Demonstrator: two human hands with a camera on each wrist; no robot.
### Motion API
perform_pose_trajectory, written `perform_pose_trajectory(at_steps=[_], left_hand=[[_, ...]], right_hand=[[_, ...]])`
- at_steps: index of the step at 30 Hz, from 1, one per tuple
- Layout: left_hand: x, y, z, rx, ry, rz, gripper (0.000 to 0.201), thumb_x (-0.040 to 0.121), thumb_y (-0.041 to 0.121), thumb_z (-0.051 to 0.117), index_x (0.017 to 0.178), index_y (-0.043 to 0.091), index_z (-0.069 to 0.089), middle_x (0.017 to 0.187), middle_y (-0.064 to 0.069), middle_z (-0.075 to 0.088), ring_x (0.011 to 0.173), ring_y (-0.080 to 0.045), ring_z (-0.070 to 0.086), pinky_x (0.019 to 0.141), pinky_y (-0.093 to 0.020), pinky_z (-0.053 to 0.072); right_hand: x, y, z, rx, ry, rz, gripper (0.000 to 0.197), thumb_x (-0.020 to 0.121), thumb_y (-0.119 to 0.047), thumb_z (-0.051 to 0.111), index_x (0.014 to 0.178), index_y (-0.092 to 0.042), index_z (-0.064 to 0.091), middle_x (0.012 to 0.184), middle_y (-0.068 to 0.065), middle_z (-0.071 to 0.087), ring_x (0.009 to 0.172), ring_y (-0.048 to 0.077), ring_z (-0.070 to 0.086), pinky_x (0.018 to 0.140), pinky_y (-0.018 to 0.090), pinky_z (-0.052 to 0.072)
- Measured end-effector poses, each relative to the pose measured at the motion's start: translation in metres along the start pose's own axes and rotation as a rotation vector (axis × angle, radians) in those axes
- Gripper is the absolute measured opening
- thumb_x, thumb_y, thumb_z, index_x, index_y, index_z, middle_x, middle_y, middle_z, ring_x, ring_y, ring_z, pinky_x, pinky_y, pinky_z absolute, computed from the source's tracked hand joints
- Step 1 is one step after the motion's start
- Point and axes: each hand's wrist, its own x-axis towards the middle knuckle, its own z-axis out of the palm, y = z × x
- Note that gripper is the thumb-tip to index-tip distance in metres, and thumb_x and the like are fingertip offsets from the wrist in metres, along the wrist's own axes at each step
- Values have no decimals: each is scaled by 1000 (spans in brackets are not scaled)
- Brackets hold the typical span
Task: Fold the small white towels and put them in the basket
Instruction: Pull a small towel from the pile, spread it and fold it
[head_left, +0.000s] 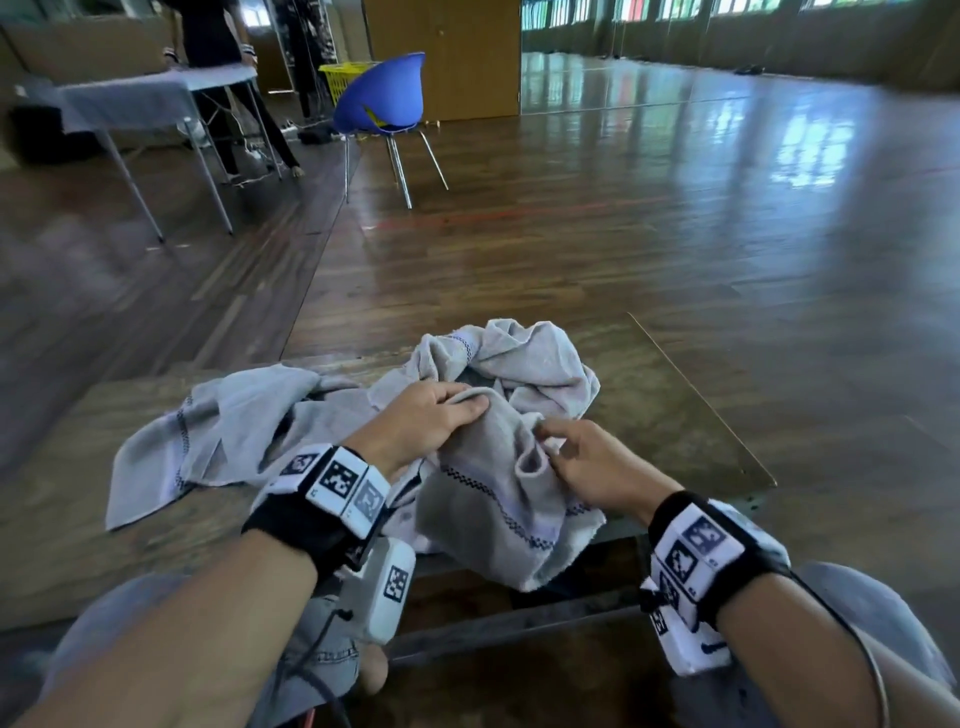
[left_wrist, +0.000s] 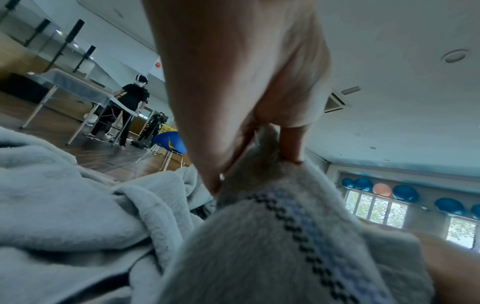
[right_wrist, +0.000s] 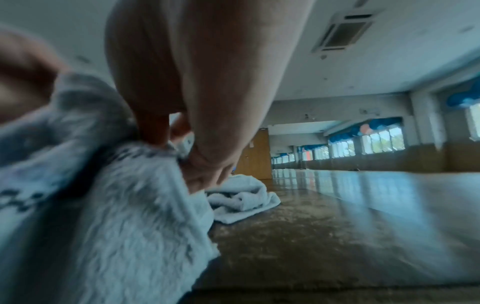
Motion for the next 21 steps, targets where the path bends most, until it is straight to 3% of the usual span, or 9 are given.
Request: perform_pose_trajectory(at_steps=[3, 6, 9, 11, 14, 16, 18, 20, 21], left_hand=[[-2, 5, 8, -124, -150, 12, 19, 96, 20, 62, 106, 9, 75, 103, -11, 75, 94, -17, 69, 84, -28, 56], [6, 17, 2, -73, -161, 63, 19, 96, 20, 62, 107, 10, 75, 103, -11, 75, 94, -19, 69, 88, -30, 53], [23, 39, -20, 86, -53, 163, 19, 97, 23, 62, 102, 10, 75, 91, -3, 73, 81, -12, 64, 76, -25, 49], [41, 58, -40, 139, 51, 289, 17, 97, 24, 61, 99, 15, 75, 89, 1, 71, 80, -9, 62, 74, -24, 46], [75, 96, -74, 31, 305, 474, 14, 98, 18, 60, 97, 10, 72, 85, -4, 68, 78, -14, 59, 72, -28, 46], [98, 122, -101, -35, 469, 524, 15, 96, 17, 62, 96, 7, 73, 88, -13, 73, 80, -17, 62, 77, -36, 56], [117, 137, -128, -53, 541, 533, 22, 94, 15, 62, 101, -3, 72, 102, -33, 68, 88, -28, 63, 90, -55, 55], [131, 136, -152, 102, 580, 510, 20, 95, 12, 59, 103, 0, 73, 104, -33, 67, 89, -31, 64, 86, -48, 55], [137, 130, -163, 268, 625, 472, 20, 96, 13, 58, 104, 4, 74, 103, -29, 69, 88, -28, 64, 81, -42, 54]], right_hand=[[1, 0, 6, -19, -63, -45, 24, 88, 9, 51, 101, -3, 67, 97, 5, 72, 89, 17, 67, 78, 35, 56], [8, -11, -3, -54, -89, 6, 15, 87, 5, 53, 86, 0, 67, 79, 3, 72, 73, 12, 61, 67, 39, 51], [35, -43, -29, -138, 65, -70, 9, 88, 0, 63, 85, -2, 71, 84, 10, 70, 75, 11, 58, 69, 39, 53], [67, -84, -51, -159, 267, -274, 10, 88, -4, 66, 86, -7, 75, 84, 11, 71, 78, 6, 54, 69, 33, 49], [126, -151, -81, -238, 488, -519, 15, 87, -5, 57, 78, -10, 69, 75, 8, 68, 73, 3, 52, 66, 30, 44], [163, -187, -94, -274, 511, -585, 17, 90, -6, 53, 82, -8, 68, 82, 12, 71, 73, 11, 59, 68, 29, 49], [194, -206, -104, -284, 467, -624, 19, 94, -5, 52, 87, -7, 70, 87, 6, 73, 75, 10, 66, 69, 25, 52], [218, -210, -111, -355, 444, -620, 21, 95, -3, 52, 91, -11, 72, 86, 0, 70, 73, -2, 62, 70, 14, 49], [228, -207, -113, -399, 444, -594, 21, 95, -2, 55, 95, -10, 75, 90, 0, 72, 79, 1, 64, 75, 14, 50]])
